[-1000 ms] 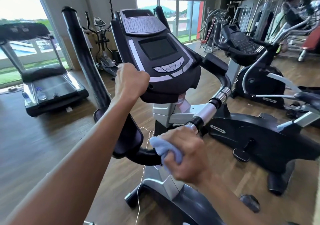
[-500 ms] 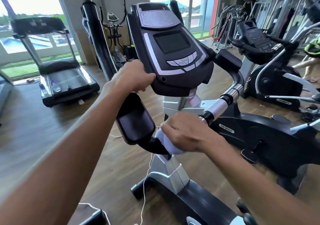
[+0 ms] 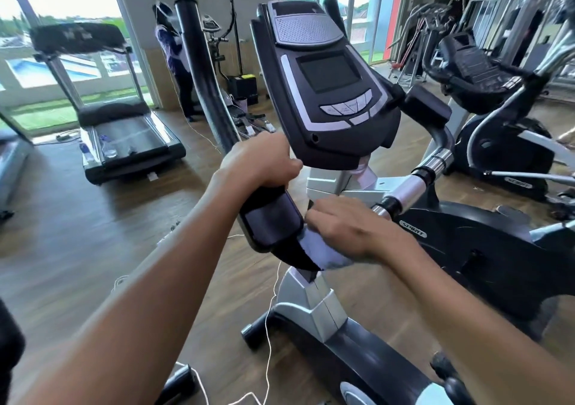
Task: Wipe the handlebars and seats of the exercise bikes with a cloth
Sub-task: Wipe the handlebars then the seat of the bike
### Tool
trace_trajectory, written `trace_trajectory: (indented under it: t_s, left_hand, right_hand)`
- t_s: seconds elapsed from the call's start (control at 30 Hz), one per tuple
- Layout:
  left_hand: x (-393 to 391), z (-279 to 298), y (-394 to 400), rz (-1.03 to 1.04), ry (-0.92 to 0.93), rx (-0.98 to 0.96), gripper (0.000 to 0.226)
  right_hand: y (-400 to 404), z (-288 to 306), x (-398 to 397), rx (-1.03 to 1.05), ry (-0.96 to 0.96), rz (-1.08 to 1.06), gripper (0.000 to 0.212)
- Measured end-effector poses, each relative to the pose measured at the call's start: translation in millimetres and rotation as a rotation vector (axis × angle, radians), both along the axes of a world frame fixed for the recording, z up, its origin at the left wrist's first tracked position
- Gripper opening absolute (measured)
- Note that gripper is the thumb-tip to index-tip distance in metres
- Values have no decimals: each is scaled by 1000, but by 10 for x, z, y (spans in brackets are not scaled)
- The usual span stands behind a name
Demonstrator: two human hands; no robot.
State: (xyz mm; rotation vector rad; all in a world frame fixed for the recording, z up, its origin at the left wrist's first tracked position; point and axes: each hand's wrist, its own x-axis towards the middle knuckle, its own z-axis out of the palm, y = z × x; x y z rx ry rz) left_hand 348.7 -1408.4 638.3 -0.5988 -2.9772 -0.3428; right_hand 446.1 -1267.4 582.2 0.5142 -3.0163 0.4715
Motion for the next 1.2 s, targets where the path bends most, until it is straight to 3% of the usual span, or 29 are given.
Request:
trace_trajectory:
  t_s: [0.07,0.13,0.2,0.27,0.4,0.53,0.67,0.73,0.8,0.9,1.0,1.1,1.17,1.2]
  left_hand:
    - [-5,-10,-12,2,22,-37,31]
    - [-13,-33,-35,5,44,-64,36]
    - [-10,-36,-48,-3,62,-74,39]
    - [-16,-49,-54,-19,57,-72,36]
    - [-33,-61,-61,-37,50,-22,32]
    - [-5,-75,-49,-28,68,13,28]
    - [40,-88,-23,-25,125,0,18]
    - [42,-97,4,-16,126,-10,21]
    - [40,-102,28,20,111,-2,30]
    - [20,-115,53,62,115,7,32]
    - [33,-137,39,67,118,44,33]
    - [56,-100,19,107,74,175,36]
    - [73,-71,29,117,104,368,38]
    - [111,-62,39,123,161,469,39]
  right_hand:
    - [-40,8,-42,3,-34,-29,38]
    - [-42,-121,82,47,124,-79,39]
    - [-17,-304,317,-84,321,-66,42]
    - [86,-421,393,-194,382,-40,43]
    - [332,-242,82,-240,216,-202,33]
    - [26,-235,-27,-45,218,-304,34]
    - [-337,-416,449,-361,441,-313,32]
    - [-299,-453,487,-387,479,-330,33]
    - [-256,-338,382,-345,344,-301,28]
    - [-168,-91,-17,-153,-36,-297,38]
    - [-152,-109,-80,-140,5,-260,39]
    - [-75,-324,179,-284,339,-260,33]
    - [-125,-337,329,-559,477,-286,33]
    - [-134,-259,368,-798,511,-319,36]
